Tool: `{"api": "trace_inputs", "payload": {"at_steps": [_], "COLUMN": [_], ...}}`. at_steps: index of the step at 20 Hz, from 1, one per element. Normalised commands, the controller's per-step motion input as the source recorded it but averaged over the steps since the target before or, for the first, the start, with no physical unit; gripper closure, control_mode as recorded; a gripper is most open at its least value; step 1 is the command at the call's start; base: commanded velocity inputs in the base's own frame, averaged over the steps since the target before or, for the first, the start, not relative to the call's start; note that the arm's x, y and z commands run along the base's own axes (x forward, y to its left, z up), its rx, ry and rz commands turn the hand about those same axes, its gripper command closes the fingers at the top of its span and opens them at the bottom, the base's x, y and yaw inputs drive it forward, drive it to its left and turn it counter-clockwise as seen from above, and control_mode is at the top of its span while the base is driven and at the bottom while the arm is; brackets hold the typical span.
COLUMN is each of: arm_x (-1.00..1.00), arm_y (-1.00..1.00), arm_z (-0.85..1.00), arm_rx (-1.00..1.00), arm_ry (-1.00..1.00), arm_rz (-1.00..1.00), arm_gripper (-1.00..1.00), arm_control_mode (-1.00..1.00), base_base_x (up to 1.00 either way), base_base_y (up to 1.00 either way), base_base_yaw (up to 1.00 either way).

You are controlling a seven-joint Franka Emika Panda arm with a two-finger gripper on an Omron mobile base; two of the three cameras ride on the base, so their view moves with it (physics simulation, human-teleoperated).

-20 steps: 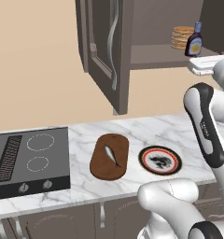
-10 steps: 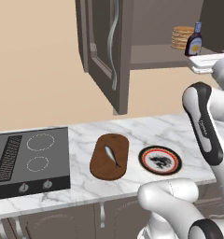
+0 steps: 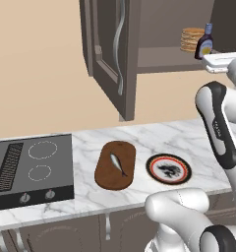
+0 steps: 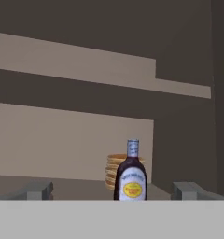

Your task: Pick the fish from the plate and place it on the cutting board. Then pick the condiment bottle from the cabinet and place it next to the cutting board.

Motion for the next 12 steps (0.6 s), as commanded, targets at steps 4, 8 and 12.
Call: {"api": "trace_inputs", "payload": {"at_steps": [4,8,12], "arm_x": [0.13,0.18,0.22], "arm_y": [-0.01,-0.01,-0.02], "arm_z": [0.00,0.00,0.00], "arm_rx": [0.00,0.00,0.00], "arm_ry": [0.00,0.00,0.00], "arm_rz": [0.00,0.00,-0.01], "arm_gripper": [-1.00,-1.00,-1.00], "arm_control_mode": [-1.00,-1.00,-1.00], "base_base_x": [0.00,0.00,0.00], "base_base_y": [0.00,0.00,0.00], "base_base_yaw": [0.00,0.00,0.00]}}
